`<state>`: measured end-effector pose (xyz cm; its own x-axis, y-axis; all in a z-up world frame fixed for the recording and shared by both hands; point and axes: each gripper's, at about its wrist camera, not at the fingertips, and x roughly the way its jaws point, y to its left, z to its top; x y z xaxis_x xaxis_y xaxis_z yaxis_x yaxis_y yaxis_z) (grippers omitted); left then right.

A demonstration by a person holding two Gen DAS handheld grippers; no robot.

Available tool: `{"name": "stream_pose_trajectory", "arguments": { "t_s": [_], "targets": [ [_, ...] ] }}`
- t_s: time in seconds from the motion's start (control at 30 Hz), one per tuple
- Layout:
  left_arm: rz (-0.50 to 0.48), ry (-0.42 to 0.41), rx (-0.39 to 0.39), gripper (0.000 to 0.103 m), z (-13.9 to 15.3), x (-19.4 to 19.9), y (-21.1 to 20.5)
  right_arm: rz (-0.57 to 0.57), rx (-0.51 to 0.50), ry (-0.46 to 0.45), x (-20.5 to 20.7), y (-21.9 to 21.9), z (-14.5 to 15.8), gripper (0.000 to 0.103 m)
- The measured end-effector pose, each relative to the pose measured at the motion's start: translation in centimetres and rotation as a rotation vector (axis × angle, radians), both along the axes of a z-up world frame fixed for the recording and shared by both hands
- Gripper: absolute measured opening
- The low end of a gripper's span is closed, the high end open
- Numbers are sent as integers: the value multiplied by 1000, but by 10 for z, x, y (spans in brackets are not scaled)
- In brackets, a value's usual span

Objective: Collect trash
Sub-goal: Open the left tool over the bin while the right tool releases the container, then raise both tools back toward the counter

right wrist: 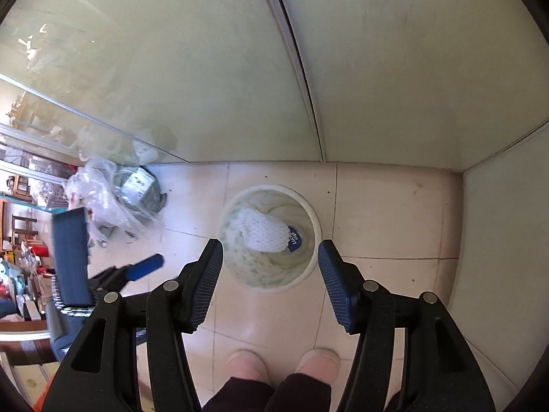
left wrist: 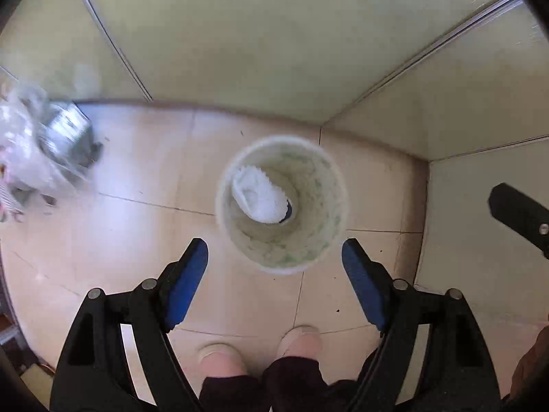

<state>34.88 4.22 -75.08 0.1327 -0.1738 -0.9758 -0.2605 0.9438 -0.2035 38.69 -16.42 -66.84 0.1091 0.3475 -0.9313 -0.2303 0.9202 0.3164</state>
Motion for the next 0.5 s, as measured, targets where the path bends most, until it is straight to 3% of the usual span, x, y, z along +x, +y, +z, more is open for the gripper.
{"name": "stream_pose_trajectory", "arguments": {
  "t_s": [0.13,0.33,0.5],
  "targets": [
    [2,-69,32,80,85,-5,8,5,10,-26,-9,7,65,54],
    [-35,-198,130,80,237,-18,10,3,43,-81,-24,5,183,54],
    [-59,-289,157,80,355,-33,13,-23,42,-144,-40,3,277,54]
  ]
}}
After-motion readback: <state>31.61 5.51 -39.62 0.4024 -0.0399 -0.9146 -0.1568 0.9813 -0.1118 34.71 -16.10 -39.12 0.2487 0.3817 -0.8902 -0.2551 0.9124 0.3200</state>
